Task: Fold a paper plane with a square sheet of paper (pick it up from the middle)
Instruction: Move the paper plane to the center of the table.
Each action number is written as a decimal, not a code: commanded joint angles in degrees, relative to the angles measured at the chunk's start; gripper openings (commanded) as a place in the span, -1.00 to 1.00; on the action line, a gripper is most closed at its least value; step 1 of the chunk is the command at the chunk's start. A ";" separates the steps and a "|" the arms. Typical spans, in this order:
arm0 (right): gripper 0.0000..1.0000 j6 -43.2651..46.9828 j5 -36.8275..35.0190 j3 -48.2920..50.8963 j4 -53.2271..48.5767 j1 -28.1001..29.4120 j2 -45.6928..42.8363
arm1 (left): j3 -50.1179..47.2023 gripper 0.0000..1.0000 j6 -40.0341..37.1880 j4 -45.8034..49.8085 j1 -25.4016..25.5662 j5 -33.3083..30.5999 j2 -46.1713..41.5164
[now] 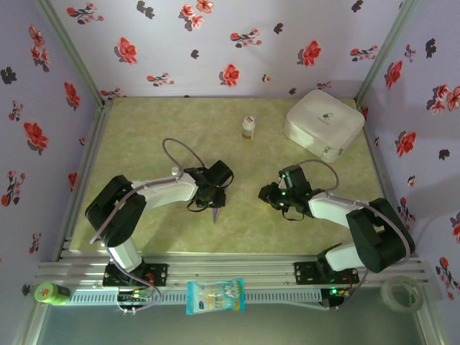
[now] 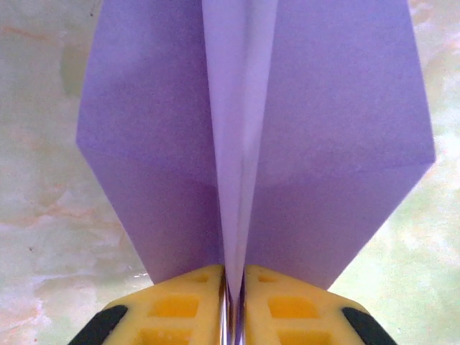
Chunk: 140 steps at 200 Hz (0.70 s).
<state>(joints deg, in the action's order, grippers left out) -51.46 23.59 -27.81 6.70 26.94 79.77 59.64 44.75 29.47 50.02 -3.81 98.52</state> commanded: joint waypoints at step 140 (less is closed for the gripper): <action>-0.43 0.75 1.54 -2.77 3.84 2.50 2.21 | 1.89 -0.70 -1.03 0.45 1.65 -1.06 6.43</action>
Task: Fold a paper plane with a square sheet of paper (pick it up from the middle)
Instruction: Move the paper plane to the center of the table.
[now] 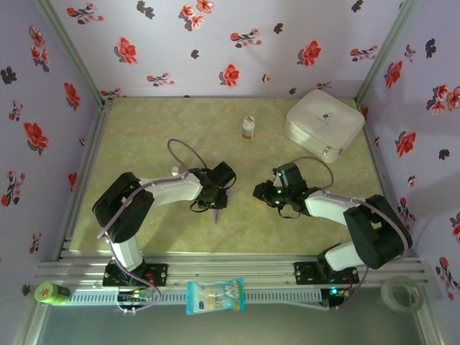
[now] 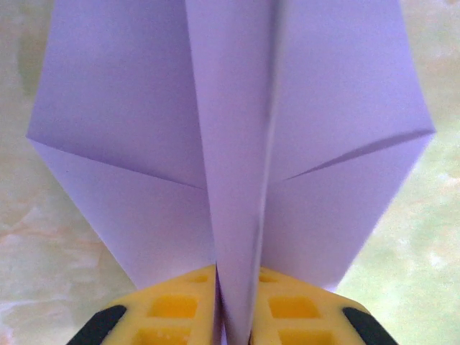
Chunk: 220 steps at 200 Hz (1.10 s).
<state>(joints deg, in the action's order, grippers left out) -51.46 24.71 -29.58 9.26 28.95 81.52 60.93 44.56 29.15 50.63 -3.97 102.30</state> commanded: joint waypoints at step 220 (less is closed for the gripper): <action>-0.39 7.67 -6.28 -3.02 -9.02 -0.97 -6.74 | 9.72 -0.34 10.99 4.75 3.58 -7.42 9.87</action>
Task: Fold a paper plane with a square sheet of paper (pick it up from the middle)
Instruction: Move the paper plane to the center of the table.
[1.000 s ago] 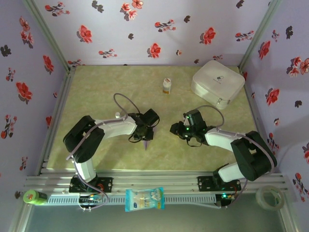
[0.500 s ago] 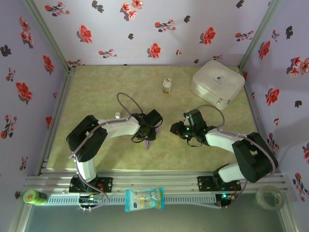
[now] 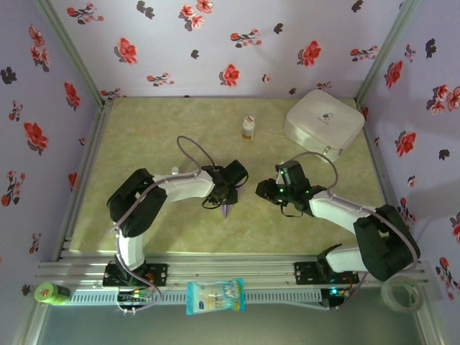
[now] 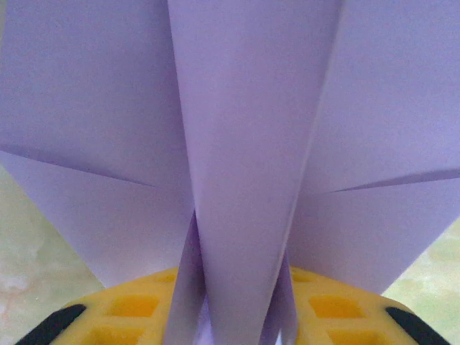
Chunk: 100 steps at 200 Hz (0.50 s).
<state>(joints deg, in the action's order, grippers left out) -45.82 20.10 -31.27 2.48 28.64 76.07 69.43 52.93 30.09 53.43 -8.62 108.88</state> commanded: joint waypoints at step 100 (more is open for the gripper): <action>-0.35 4.97 -8.23 -3.13 -8.81 -2.25 -8.91 | 4.65 -0.25 2.38 5.16 0.80 -5.42 -4.37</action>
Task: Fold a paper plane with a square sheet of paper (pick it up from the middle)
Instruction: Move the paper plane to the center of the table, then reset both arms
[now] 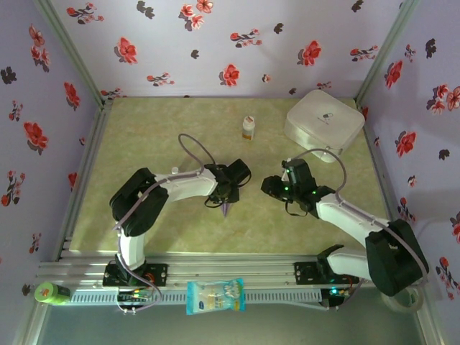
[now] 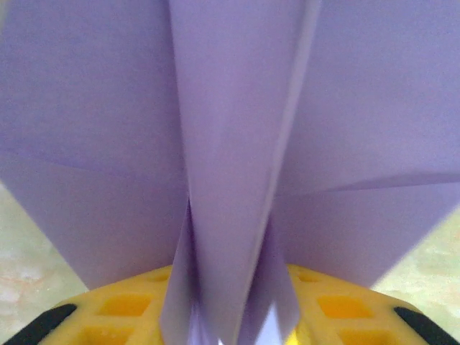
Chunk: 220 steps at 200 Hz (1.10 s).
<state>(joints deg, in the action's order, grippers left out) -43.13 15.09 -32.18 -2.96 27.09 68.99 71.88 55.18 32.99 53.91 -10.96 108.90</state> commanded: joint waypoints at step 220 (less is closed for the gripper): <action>0.68 38.41 -33.70 1.68 27.27 -21.19 10.05 | -39.19 0.91 -36.54 -20.10 -38.33 -21.28 -56.35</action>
<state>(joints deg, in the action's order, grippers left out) -7.88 -25.56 -33.17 6.55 9.19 74.89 37.85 31.75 23.68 21.74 -27.97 55.24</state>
